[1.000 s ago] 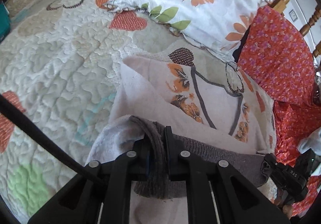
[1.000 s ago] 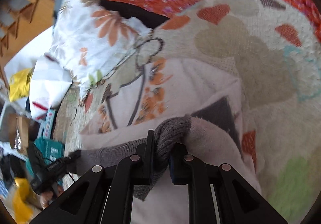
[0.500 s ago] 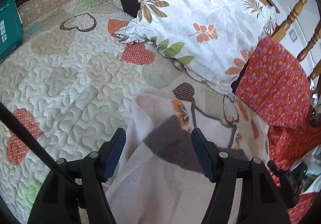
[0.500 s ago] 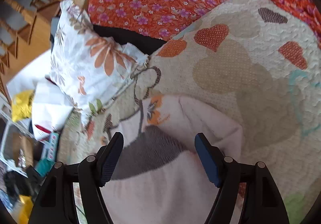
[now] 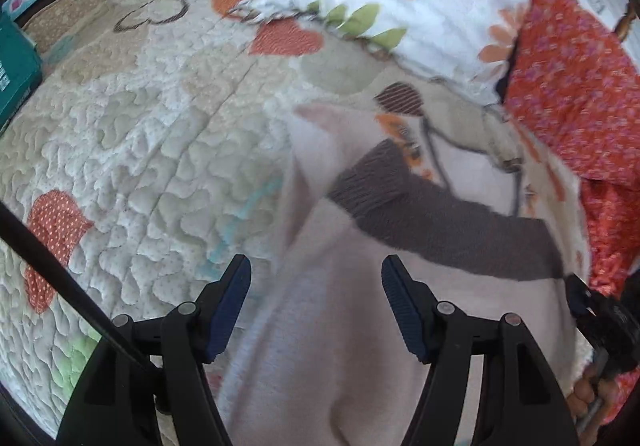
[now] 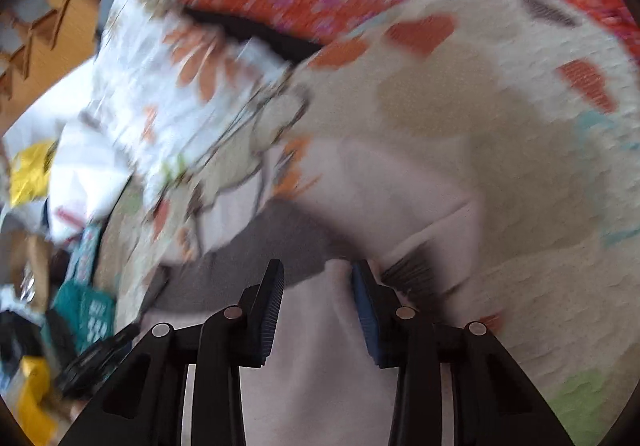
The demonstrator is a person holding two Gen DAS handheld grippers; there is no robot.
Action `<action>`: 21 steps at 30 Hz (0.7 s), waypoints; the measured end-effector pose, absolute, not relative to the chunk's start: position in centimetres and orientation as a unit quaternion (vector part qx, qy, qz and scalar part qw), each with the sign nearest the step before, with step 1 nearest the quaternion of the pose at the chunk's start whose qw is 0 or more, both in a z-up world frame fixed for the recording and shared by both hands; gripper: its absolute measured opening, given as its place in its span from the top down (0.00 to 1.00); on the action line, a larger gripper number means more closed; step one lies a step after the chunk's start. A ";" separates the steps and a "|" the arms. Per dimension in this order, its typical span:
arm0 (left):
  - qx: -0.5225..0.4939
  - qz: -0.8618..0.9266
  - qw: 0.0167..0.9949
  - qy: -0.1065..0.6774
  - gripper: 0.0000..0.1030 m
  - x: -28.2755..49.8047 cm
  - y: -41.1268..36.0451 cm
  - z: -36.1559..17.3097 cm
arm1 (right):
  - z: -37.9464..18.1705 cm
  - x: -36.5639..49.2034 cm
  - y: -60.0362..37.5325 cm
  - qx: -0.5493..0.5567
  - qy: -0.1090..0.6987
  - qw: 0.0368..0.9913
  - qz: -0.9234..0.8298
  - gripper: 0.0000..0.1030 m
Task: Fold small clothes
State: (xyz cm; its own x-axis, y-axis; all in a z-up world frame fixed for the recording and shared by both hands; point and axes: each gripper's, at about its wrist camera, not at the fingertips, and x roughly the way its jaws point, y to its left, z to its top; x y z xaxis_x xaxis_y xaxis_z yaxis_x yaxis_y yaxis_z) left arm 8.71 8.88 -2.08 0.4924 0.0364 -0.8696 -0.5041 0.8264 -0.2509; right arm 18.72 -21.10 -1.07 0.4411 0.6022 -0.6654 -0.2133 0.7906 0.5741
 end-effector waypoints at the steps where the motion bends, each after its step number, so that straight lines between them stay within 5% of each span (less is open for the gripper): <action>1: -0.255 0.175 0.821 0.479 0.35 8.7 9.5 -2.5 | -1.6 18.5 -20.0 0.200 0.481 0.809 0.272 0.60; 7: -0.322 0.185 0.794 0.482 0.35 8.0 11.7 -3.7 | -1.9 16.7 -16.5 0.149 0.508 0.777 0.340 0.59; 16: -0.320 0.189 0.792 0.484 0.34 8.5 11.9 -3.8 | 2.1 18.5 -20.0 0.203 0.426 0.836 0.279 0.59; 21: -0.278 0.199 0.811 0.474 0.34 10.1 11.7 -3.4 | -1.0 21.5 -19.7 0.196 0.463 0.834 0.229 0.58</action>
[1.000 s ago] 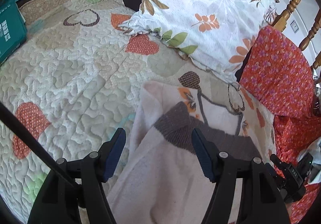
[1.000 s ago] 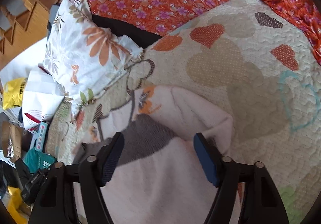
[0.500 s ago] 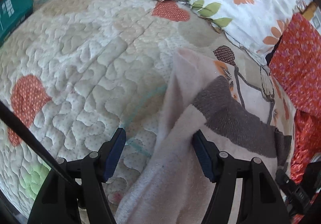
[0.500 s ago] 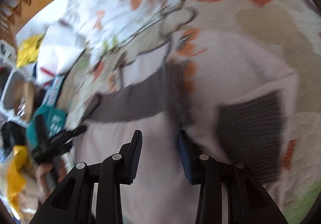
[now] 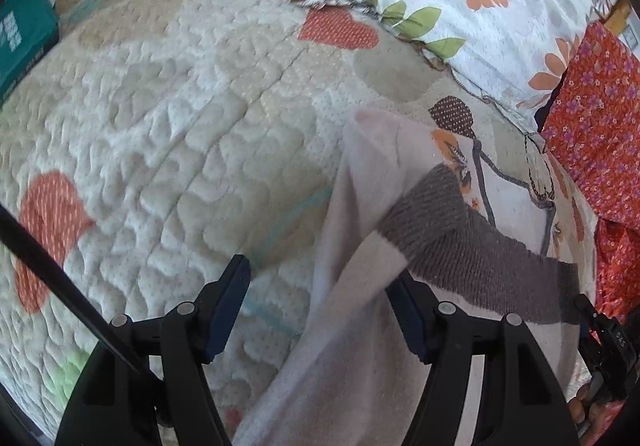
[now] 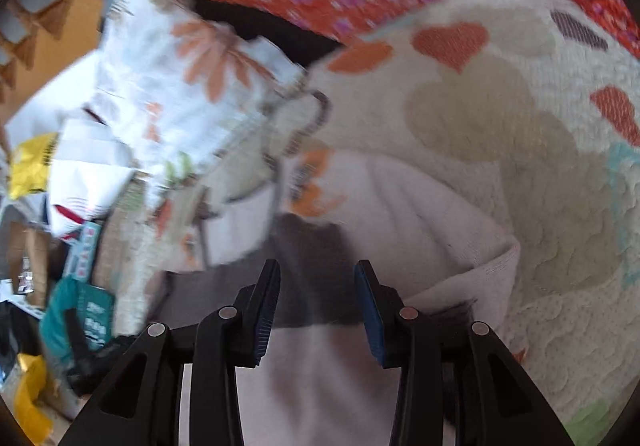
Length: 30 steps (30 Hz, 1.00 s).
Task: Fold small clothes
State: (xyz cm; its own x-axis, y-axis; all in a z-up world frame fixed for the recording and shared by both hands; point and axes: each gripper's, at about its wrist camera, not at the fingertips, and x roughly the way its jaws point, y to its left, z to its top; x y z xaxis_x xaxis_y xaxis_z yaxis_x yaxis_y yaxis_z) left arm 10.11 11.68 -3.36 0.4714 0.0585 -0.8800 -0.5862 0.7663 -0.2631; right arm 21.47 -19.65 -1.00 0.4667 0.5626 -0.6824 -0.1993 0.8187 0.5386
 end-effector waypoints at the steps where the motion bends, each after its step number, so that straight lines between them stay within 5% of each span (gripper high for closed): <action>1: -0.263 0.203 0.816 0.474 0.34 10.5 11.7 -3.2 | -1.9 21.9 -19.3 0.191 0.470 0.833 0.222 0.58; 2: -0.250 0.208 0.819 0.473 0.34 10.9 11.8 -3.0 | -2.3 22.0 -19.4 0.192 0.475 0.829 0.226 0.67; 3: -0.243 0.215 0.821 0.470 0.34 11.2 11.9 -2.8 | -2.6 22.2 -19.3 0.199 0.478 0.822 0.236 0.88; 10: -0.306 0.263 0.800 0.444 0.34 10.6 14.6 -3.2 | 3.9 19.3 -18.9 0.147 0.385 0.884 0.223 0.91; 13: -0.315 0.266 0.792 0.450 0.34 10.2 15.0 -3.7 | 6.0 17.4 -17.7 0.053 0.332 0.929 0.154 0.77; 14: -0.318 0.267 0.790 0.451 0.34 10.0 15.1 -3.7 | 6.1 17.1 -17.7 0.036 0.324 0.936 0.131 0.60; 15: -0.319 0.268 0.790 0.451 0.34 9.9 15.1 -3.8 | 6.1 17.0 -18.0 0.031 0.322 0.939 0.118 0.54; 30: -0.289 0.227 0.821 0.436 0.34 7.1 14.1 -0.5 | 1.8 18.8 -21.3 0.182 0.432 0.867 0.169 0.54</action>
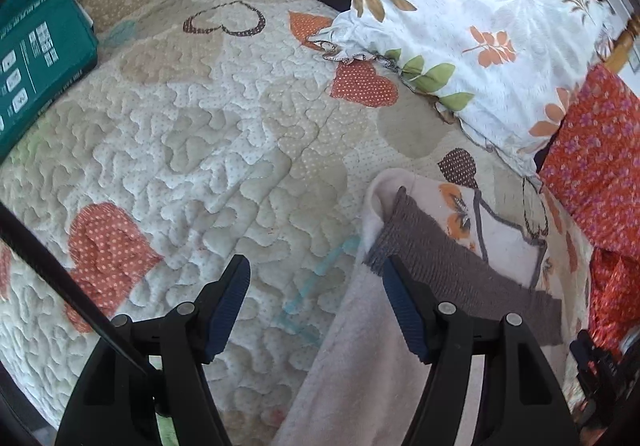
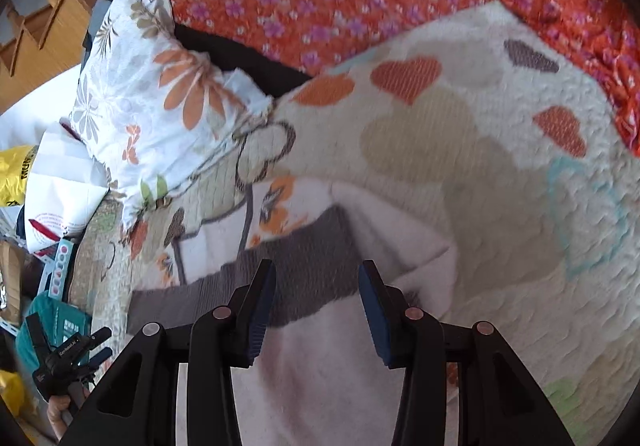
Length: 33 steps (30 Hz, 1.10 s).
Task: Fold small clothes
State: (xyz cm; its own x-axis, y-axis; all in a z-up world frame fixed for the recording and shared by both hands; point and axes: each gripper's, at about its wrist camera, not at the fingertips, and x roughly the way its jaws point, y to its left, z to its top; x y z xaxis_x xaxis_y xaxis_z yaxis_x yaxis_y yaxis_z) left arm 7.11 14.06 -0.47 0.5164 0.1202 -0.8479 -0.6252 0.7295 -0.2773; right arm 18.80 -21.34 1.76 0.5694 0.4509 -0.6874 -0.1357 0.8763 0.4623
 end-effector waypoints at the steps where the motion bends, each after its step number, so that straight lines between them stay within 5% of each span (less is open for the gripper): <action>1: -0.281 0.226 0.823 0.440 0.34 6.9 14.0 -0.5 | 1.6 18.5 -21.2 0.180 0.435 0.866 0.171 0.54; 8: -0.216 0.203 0.793 0.533 0.33 4.9 13.4 -4.0 | 0.6 14.8 -21.3 0.146 0.456 0.859 0.179 0.52; 14: -0.120 0.236 0.801 0.536 0.34 1.9 12.2 -3.6 | -0.8 12.0 -24.4 0.076 0.471 0.875 0.084 0.51; 16: -0.130 0.240 0.806 0.525 0.34 1.0 12.5 -3.3 | -0.5 11.2 -25.7 0.033 0.459 0.887 0.030 0.51; 25: -0.276 0.213 0.826 0.442 0.34 -3.3 12.7 0.2 | -1.8 9.7 -28.5 0.150 0.480 0.860 0.093 0.37; 26: -0.273 0.210 0.829 0.440 0.34 -3.3 12.1 0.3 | -2.4 9.8 -28.1 0.145 0.487 0.855 0.098 0.39; 27: -0.268 0.210 0.830 0.441 0.34 -3.0 11.7 0.3 | -3.0 10.1 -27.5 0.141 0.496 0.850 0.111 0.70; 28: -0.261 0.211 0.830 0.445 0.34 -2.5 11.3 0.0 | -3.4 10.2 -26.9 0.142 0.499 0.844 0.135 0.90; 33: -0.243 0.218 0.830 0.452 0.34 -1.9 11.1 -0.6 | -2.7 10.2 -27.7 0.096 0.491 0.863 0.074 0.95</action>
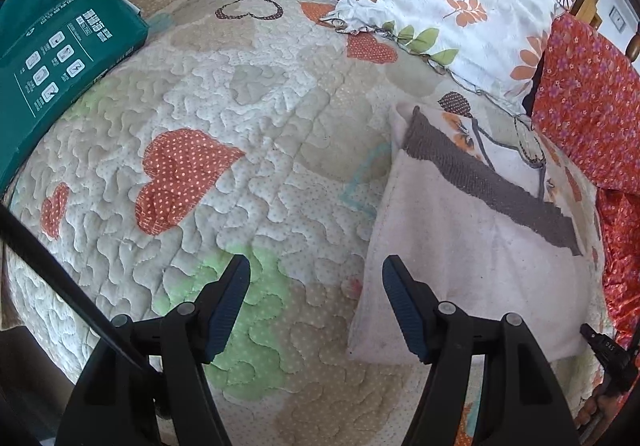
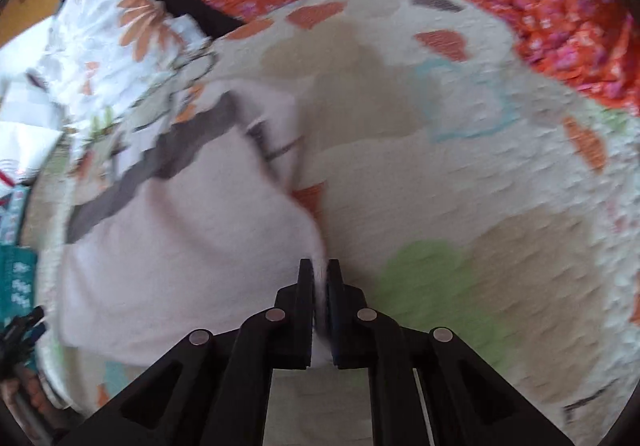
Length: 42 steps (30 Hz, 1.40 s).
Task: Fold small clothes
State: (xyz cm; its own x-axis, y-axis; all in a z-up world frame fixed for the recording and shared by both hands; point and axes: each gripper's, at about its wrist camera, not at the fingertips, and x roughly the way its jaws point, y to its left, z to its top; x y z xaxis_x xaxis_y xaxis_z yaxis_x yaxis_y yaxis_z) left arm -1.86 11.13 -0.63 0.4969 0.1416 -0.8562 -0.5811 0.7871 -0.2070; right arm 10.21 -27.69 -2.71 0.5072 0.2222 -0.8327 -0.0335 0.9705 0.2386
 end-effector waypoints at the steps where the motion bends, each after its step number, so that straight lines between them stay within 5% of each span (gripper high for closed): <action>1: -0.243 0.219 0.830 0.451 0.34 -1.9 11.3 -0.7 | -2.8 10.3 -28.0 0.076 0.490 0.867 0.046 0.95; 5: -0.268 0.210 0.827 0.447 0.34 -1.6 11.7 -0.7 | -3.5 10.6 -30.3 0.120 0.491 0.862 0.030 0.93; 15: -0.269 0.172 0.855 0.409 0.34 -0.2 8.3 2.0 | -1.2 6.3 -30.1 0.137 0.428 0.893 0.032 0.67; 24: -0.207 0.021 0.892 0.401 0.34 -4.5 -2.1 11.2 | 0.1 0.1 -29.9 0.128 0.438 0.888 0.064 0.50; 32: -0.089 -0.199 0.868 0.446 0.27 -13.7 -20.8 25.5 | -2.5 -1.7 -31.6 0.173 0.481 0.856 0.074 0.48; 36: -0.006 -0.224 0.886 0.407 0.25 -18.7 -28.8 31.3 | -4.0 -1.9 -31.3 0.170 0.502 0.844 0.079 0.48; 42: 0.066 -0.259 0.887 0.377 0.25 -21.3 -34.7 33.1 | -4.5 -2.2 -31.5 0.158 0.498 0.849 0.076 0.48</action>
State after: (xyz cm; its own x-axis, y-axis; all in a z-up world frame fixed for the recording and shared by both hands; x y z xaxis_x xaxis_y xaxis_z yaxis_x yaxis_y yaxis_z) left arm -21.32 -34.67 33.11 0.5824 -0.4094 -0.7023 0.5090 0.8573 -0.0777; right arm -2.20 -31.55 -4.54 0.4923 0.2873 -0.8216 0.0275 0.9384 0.3446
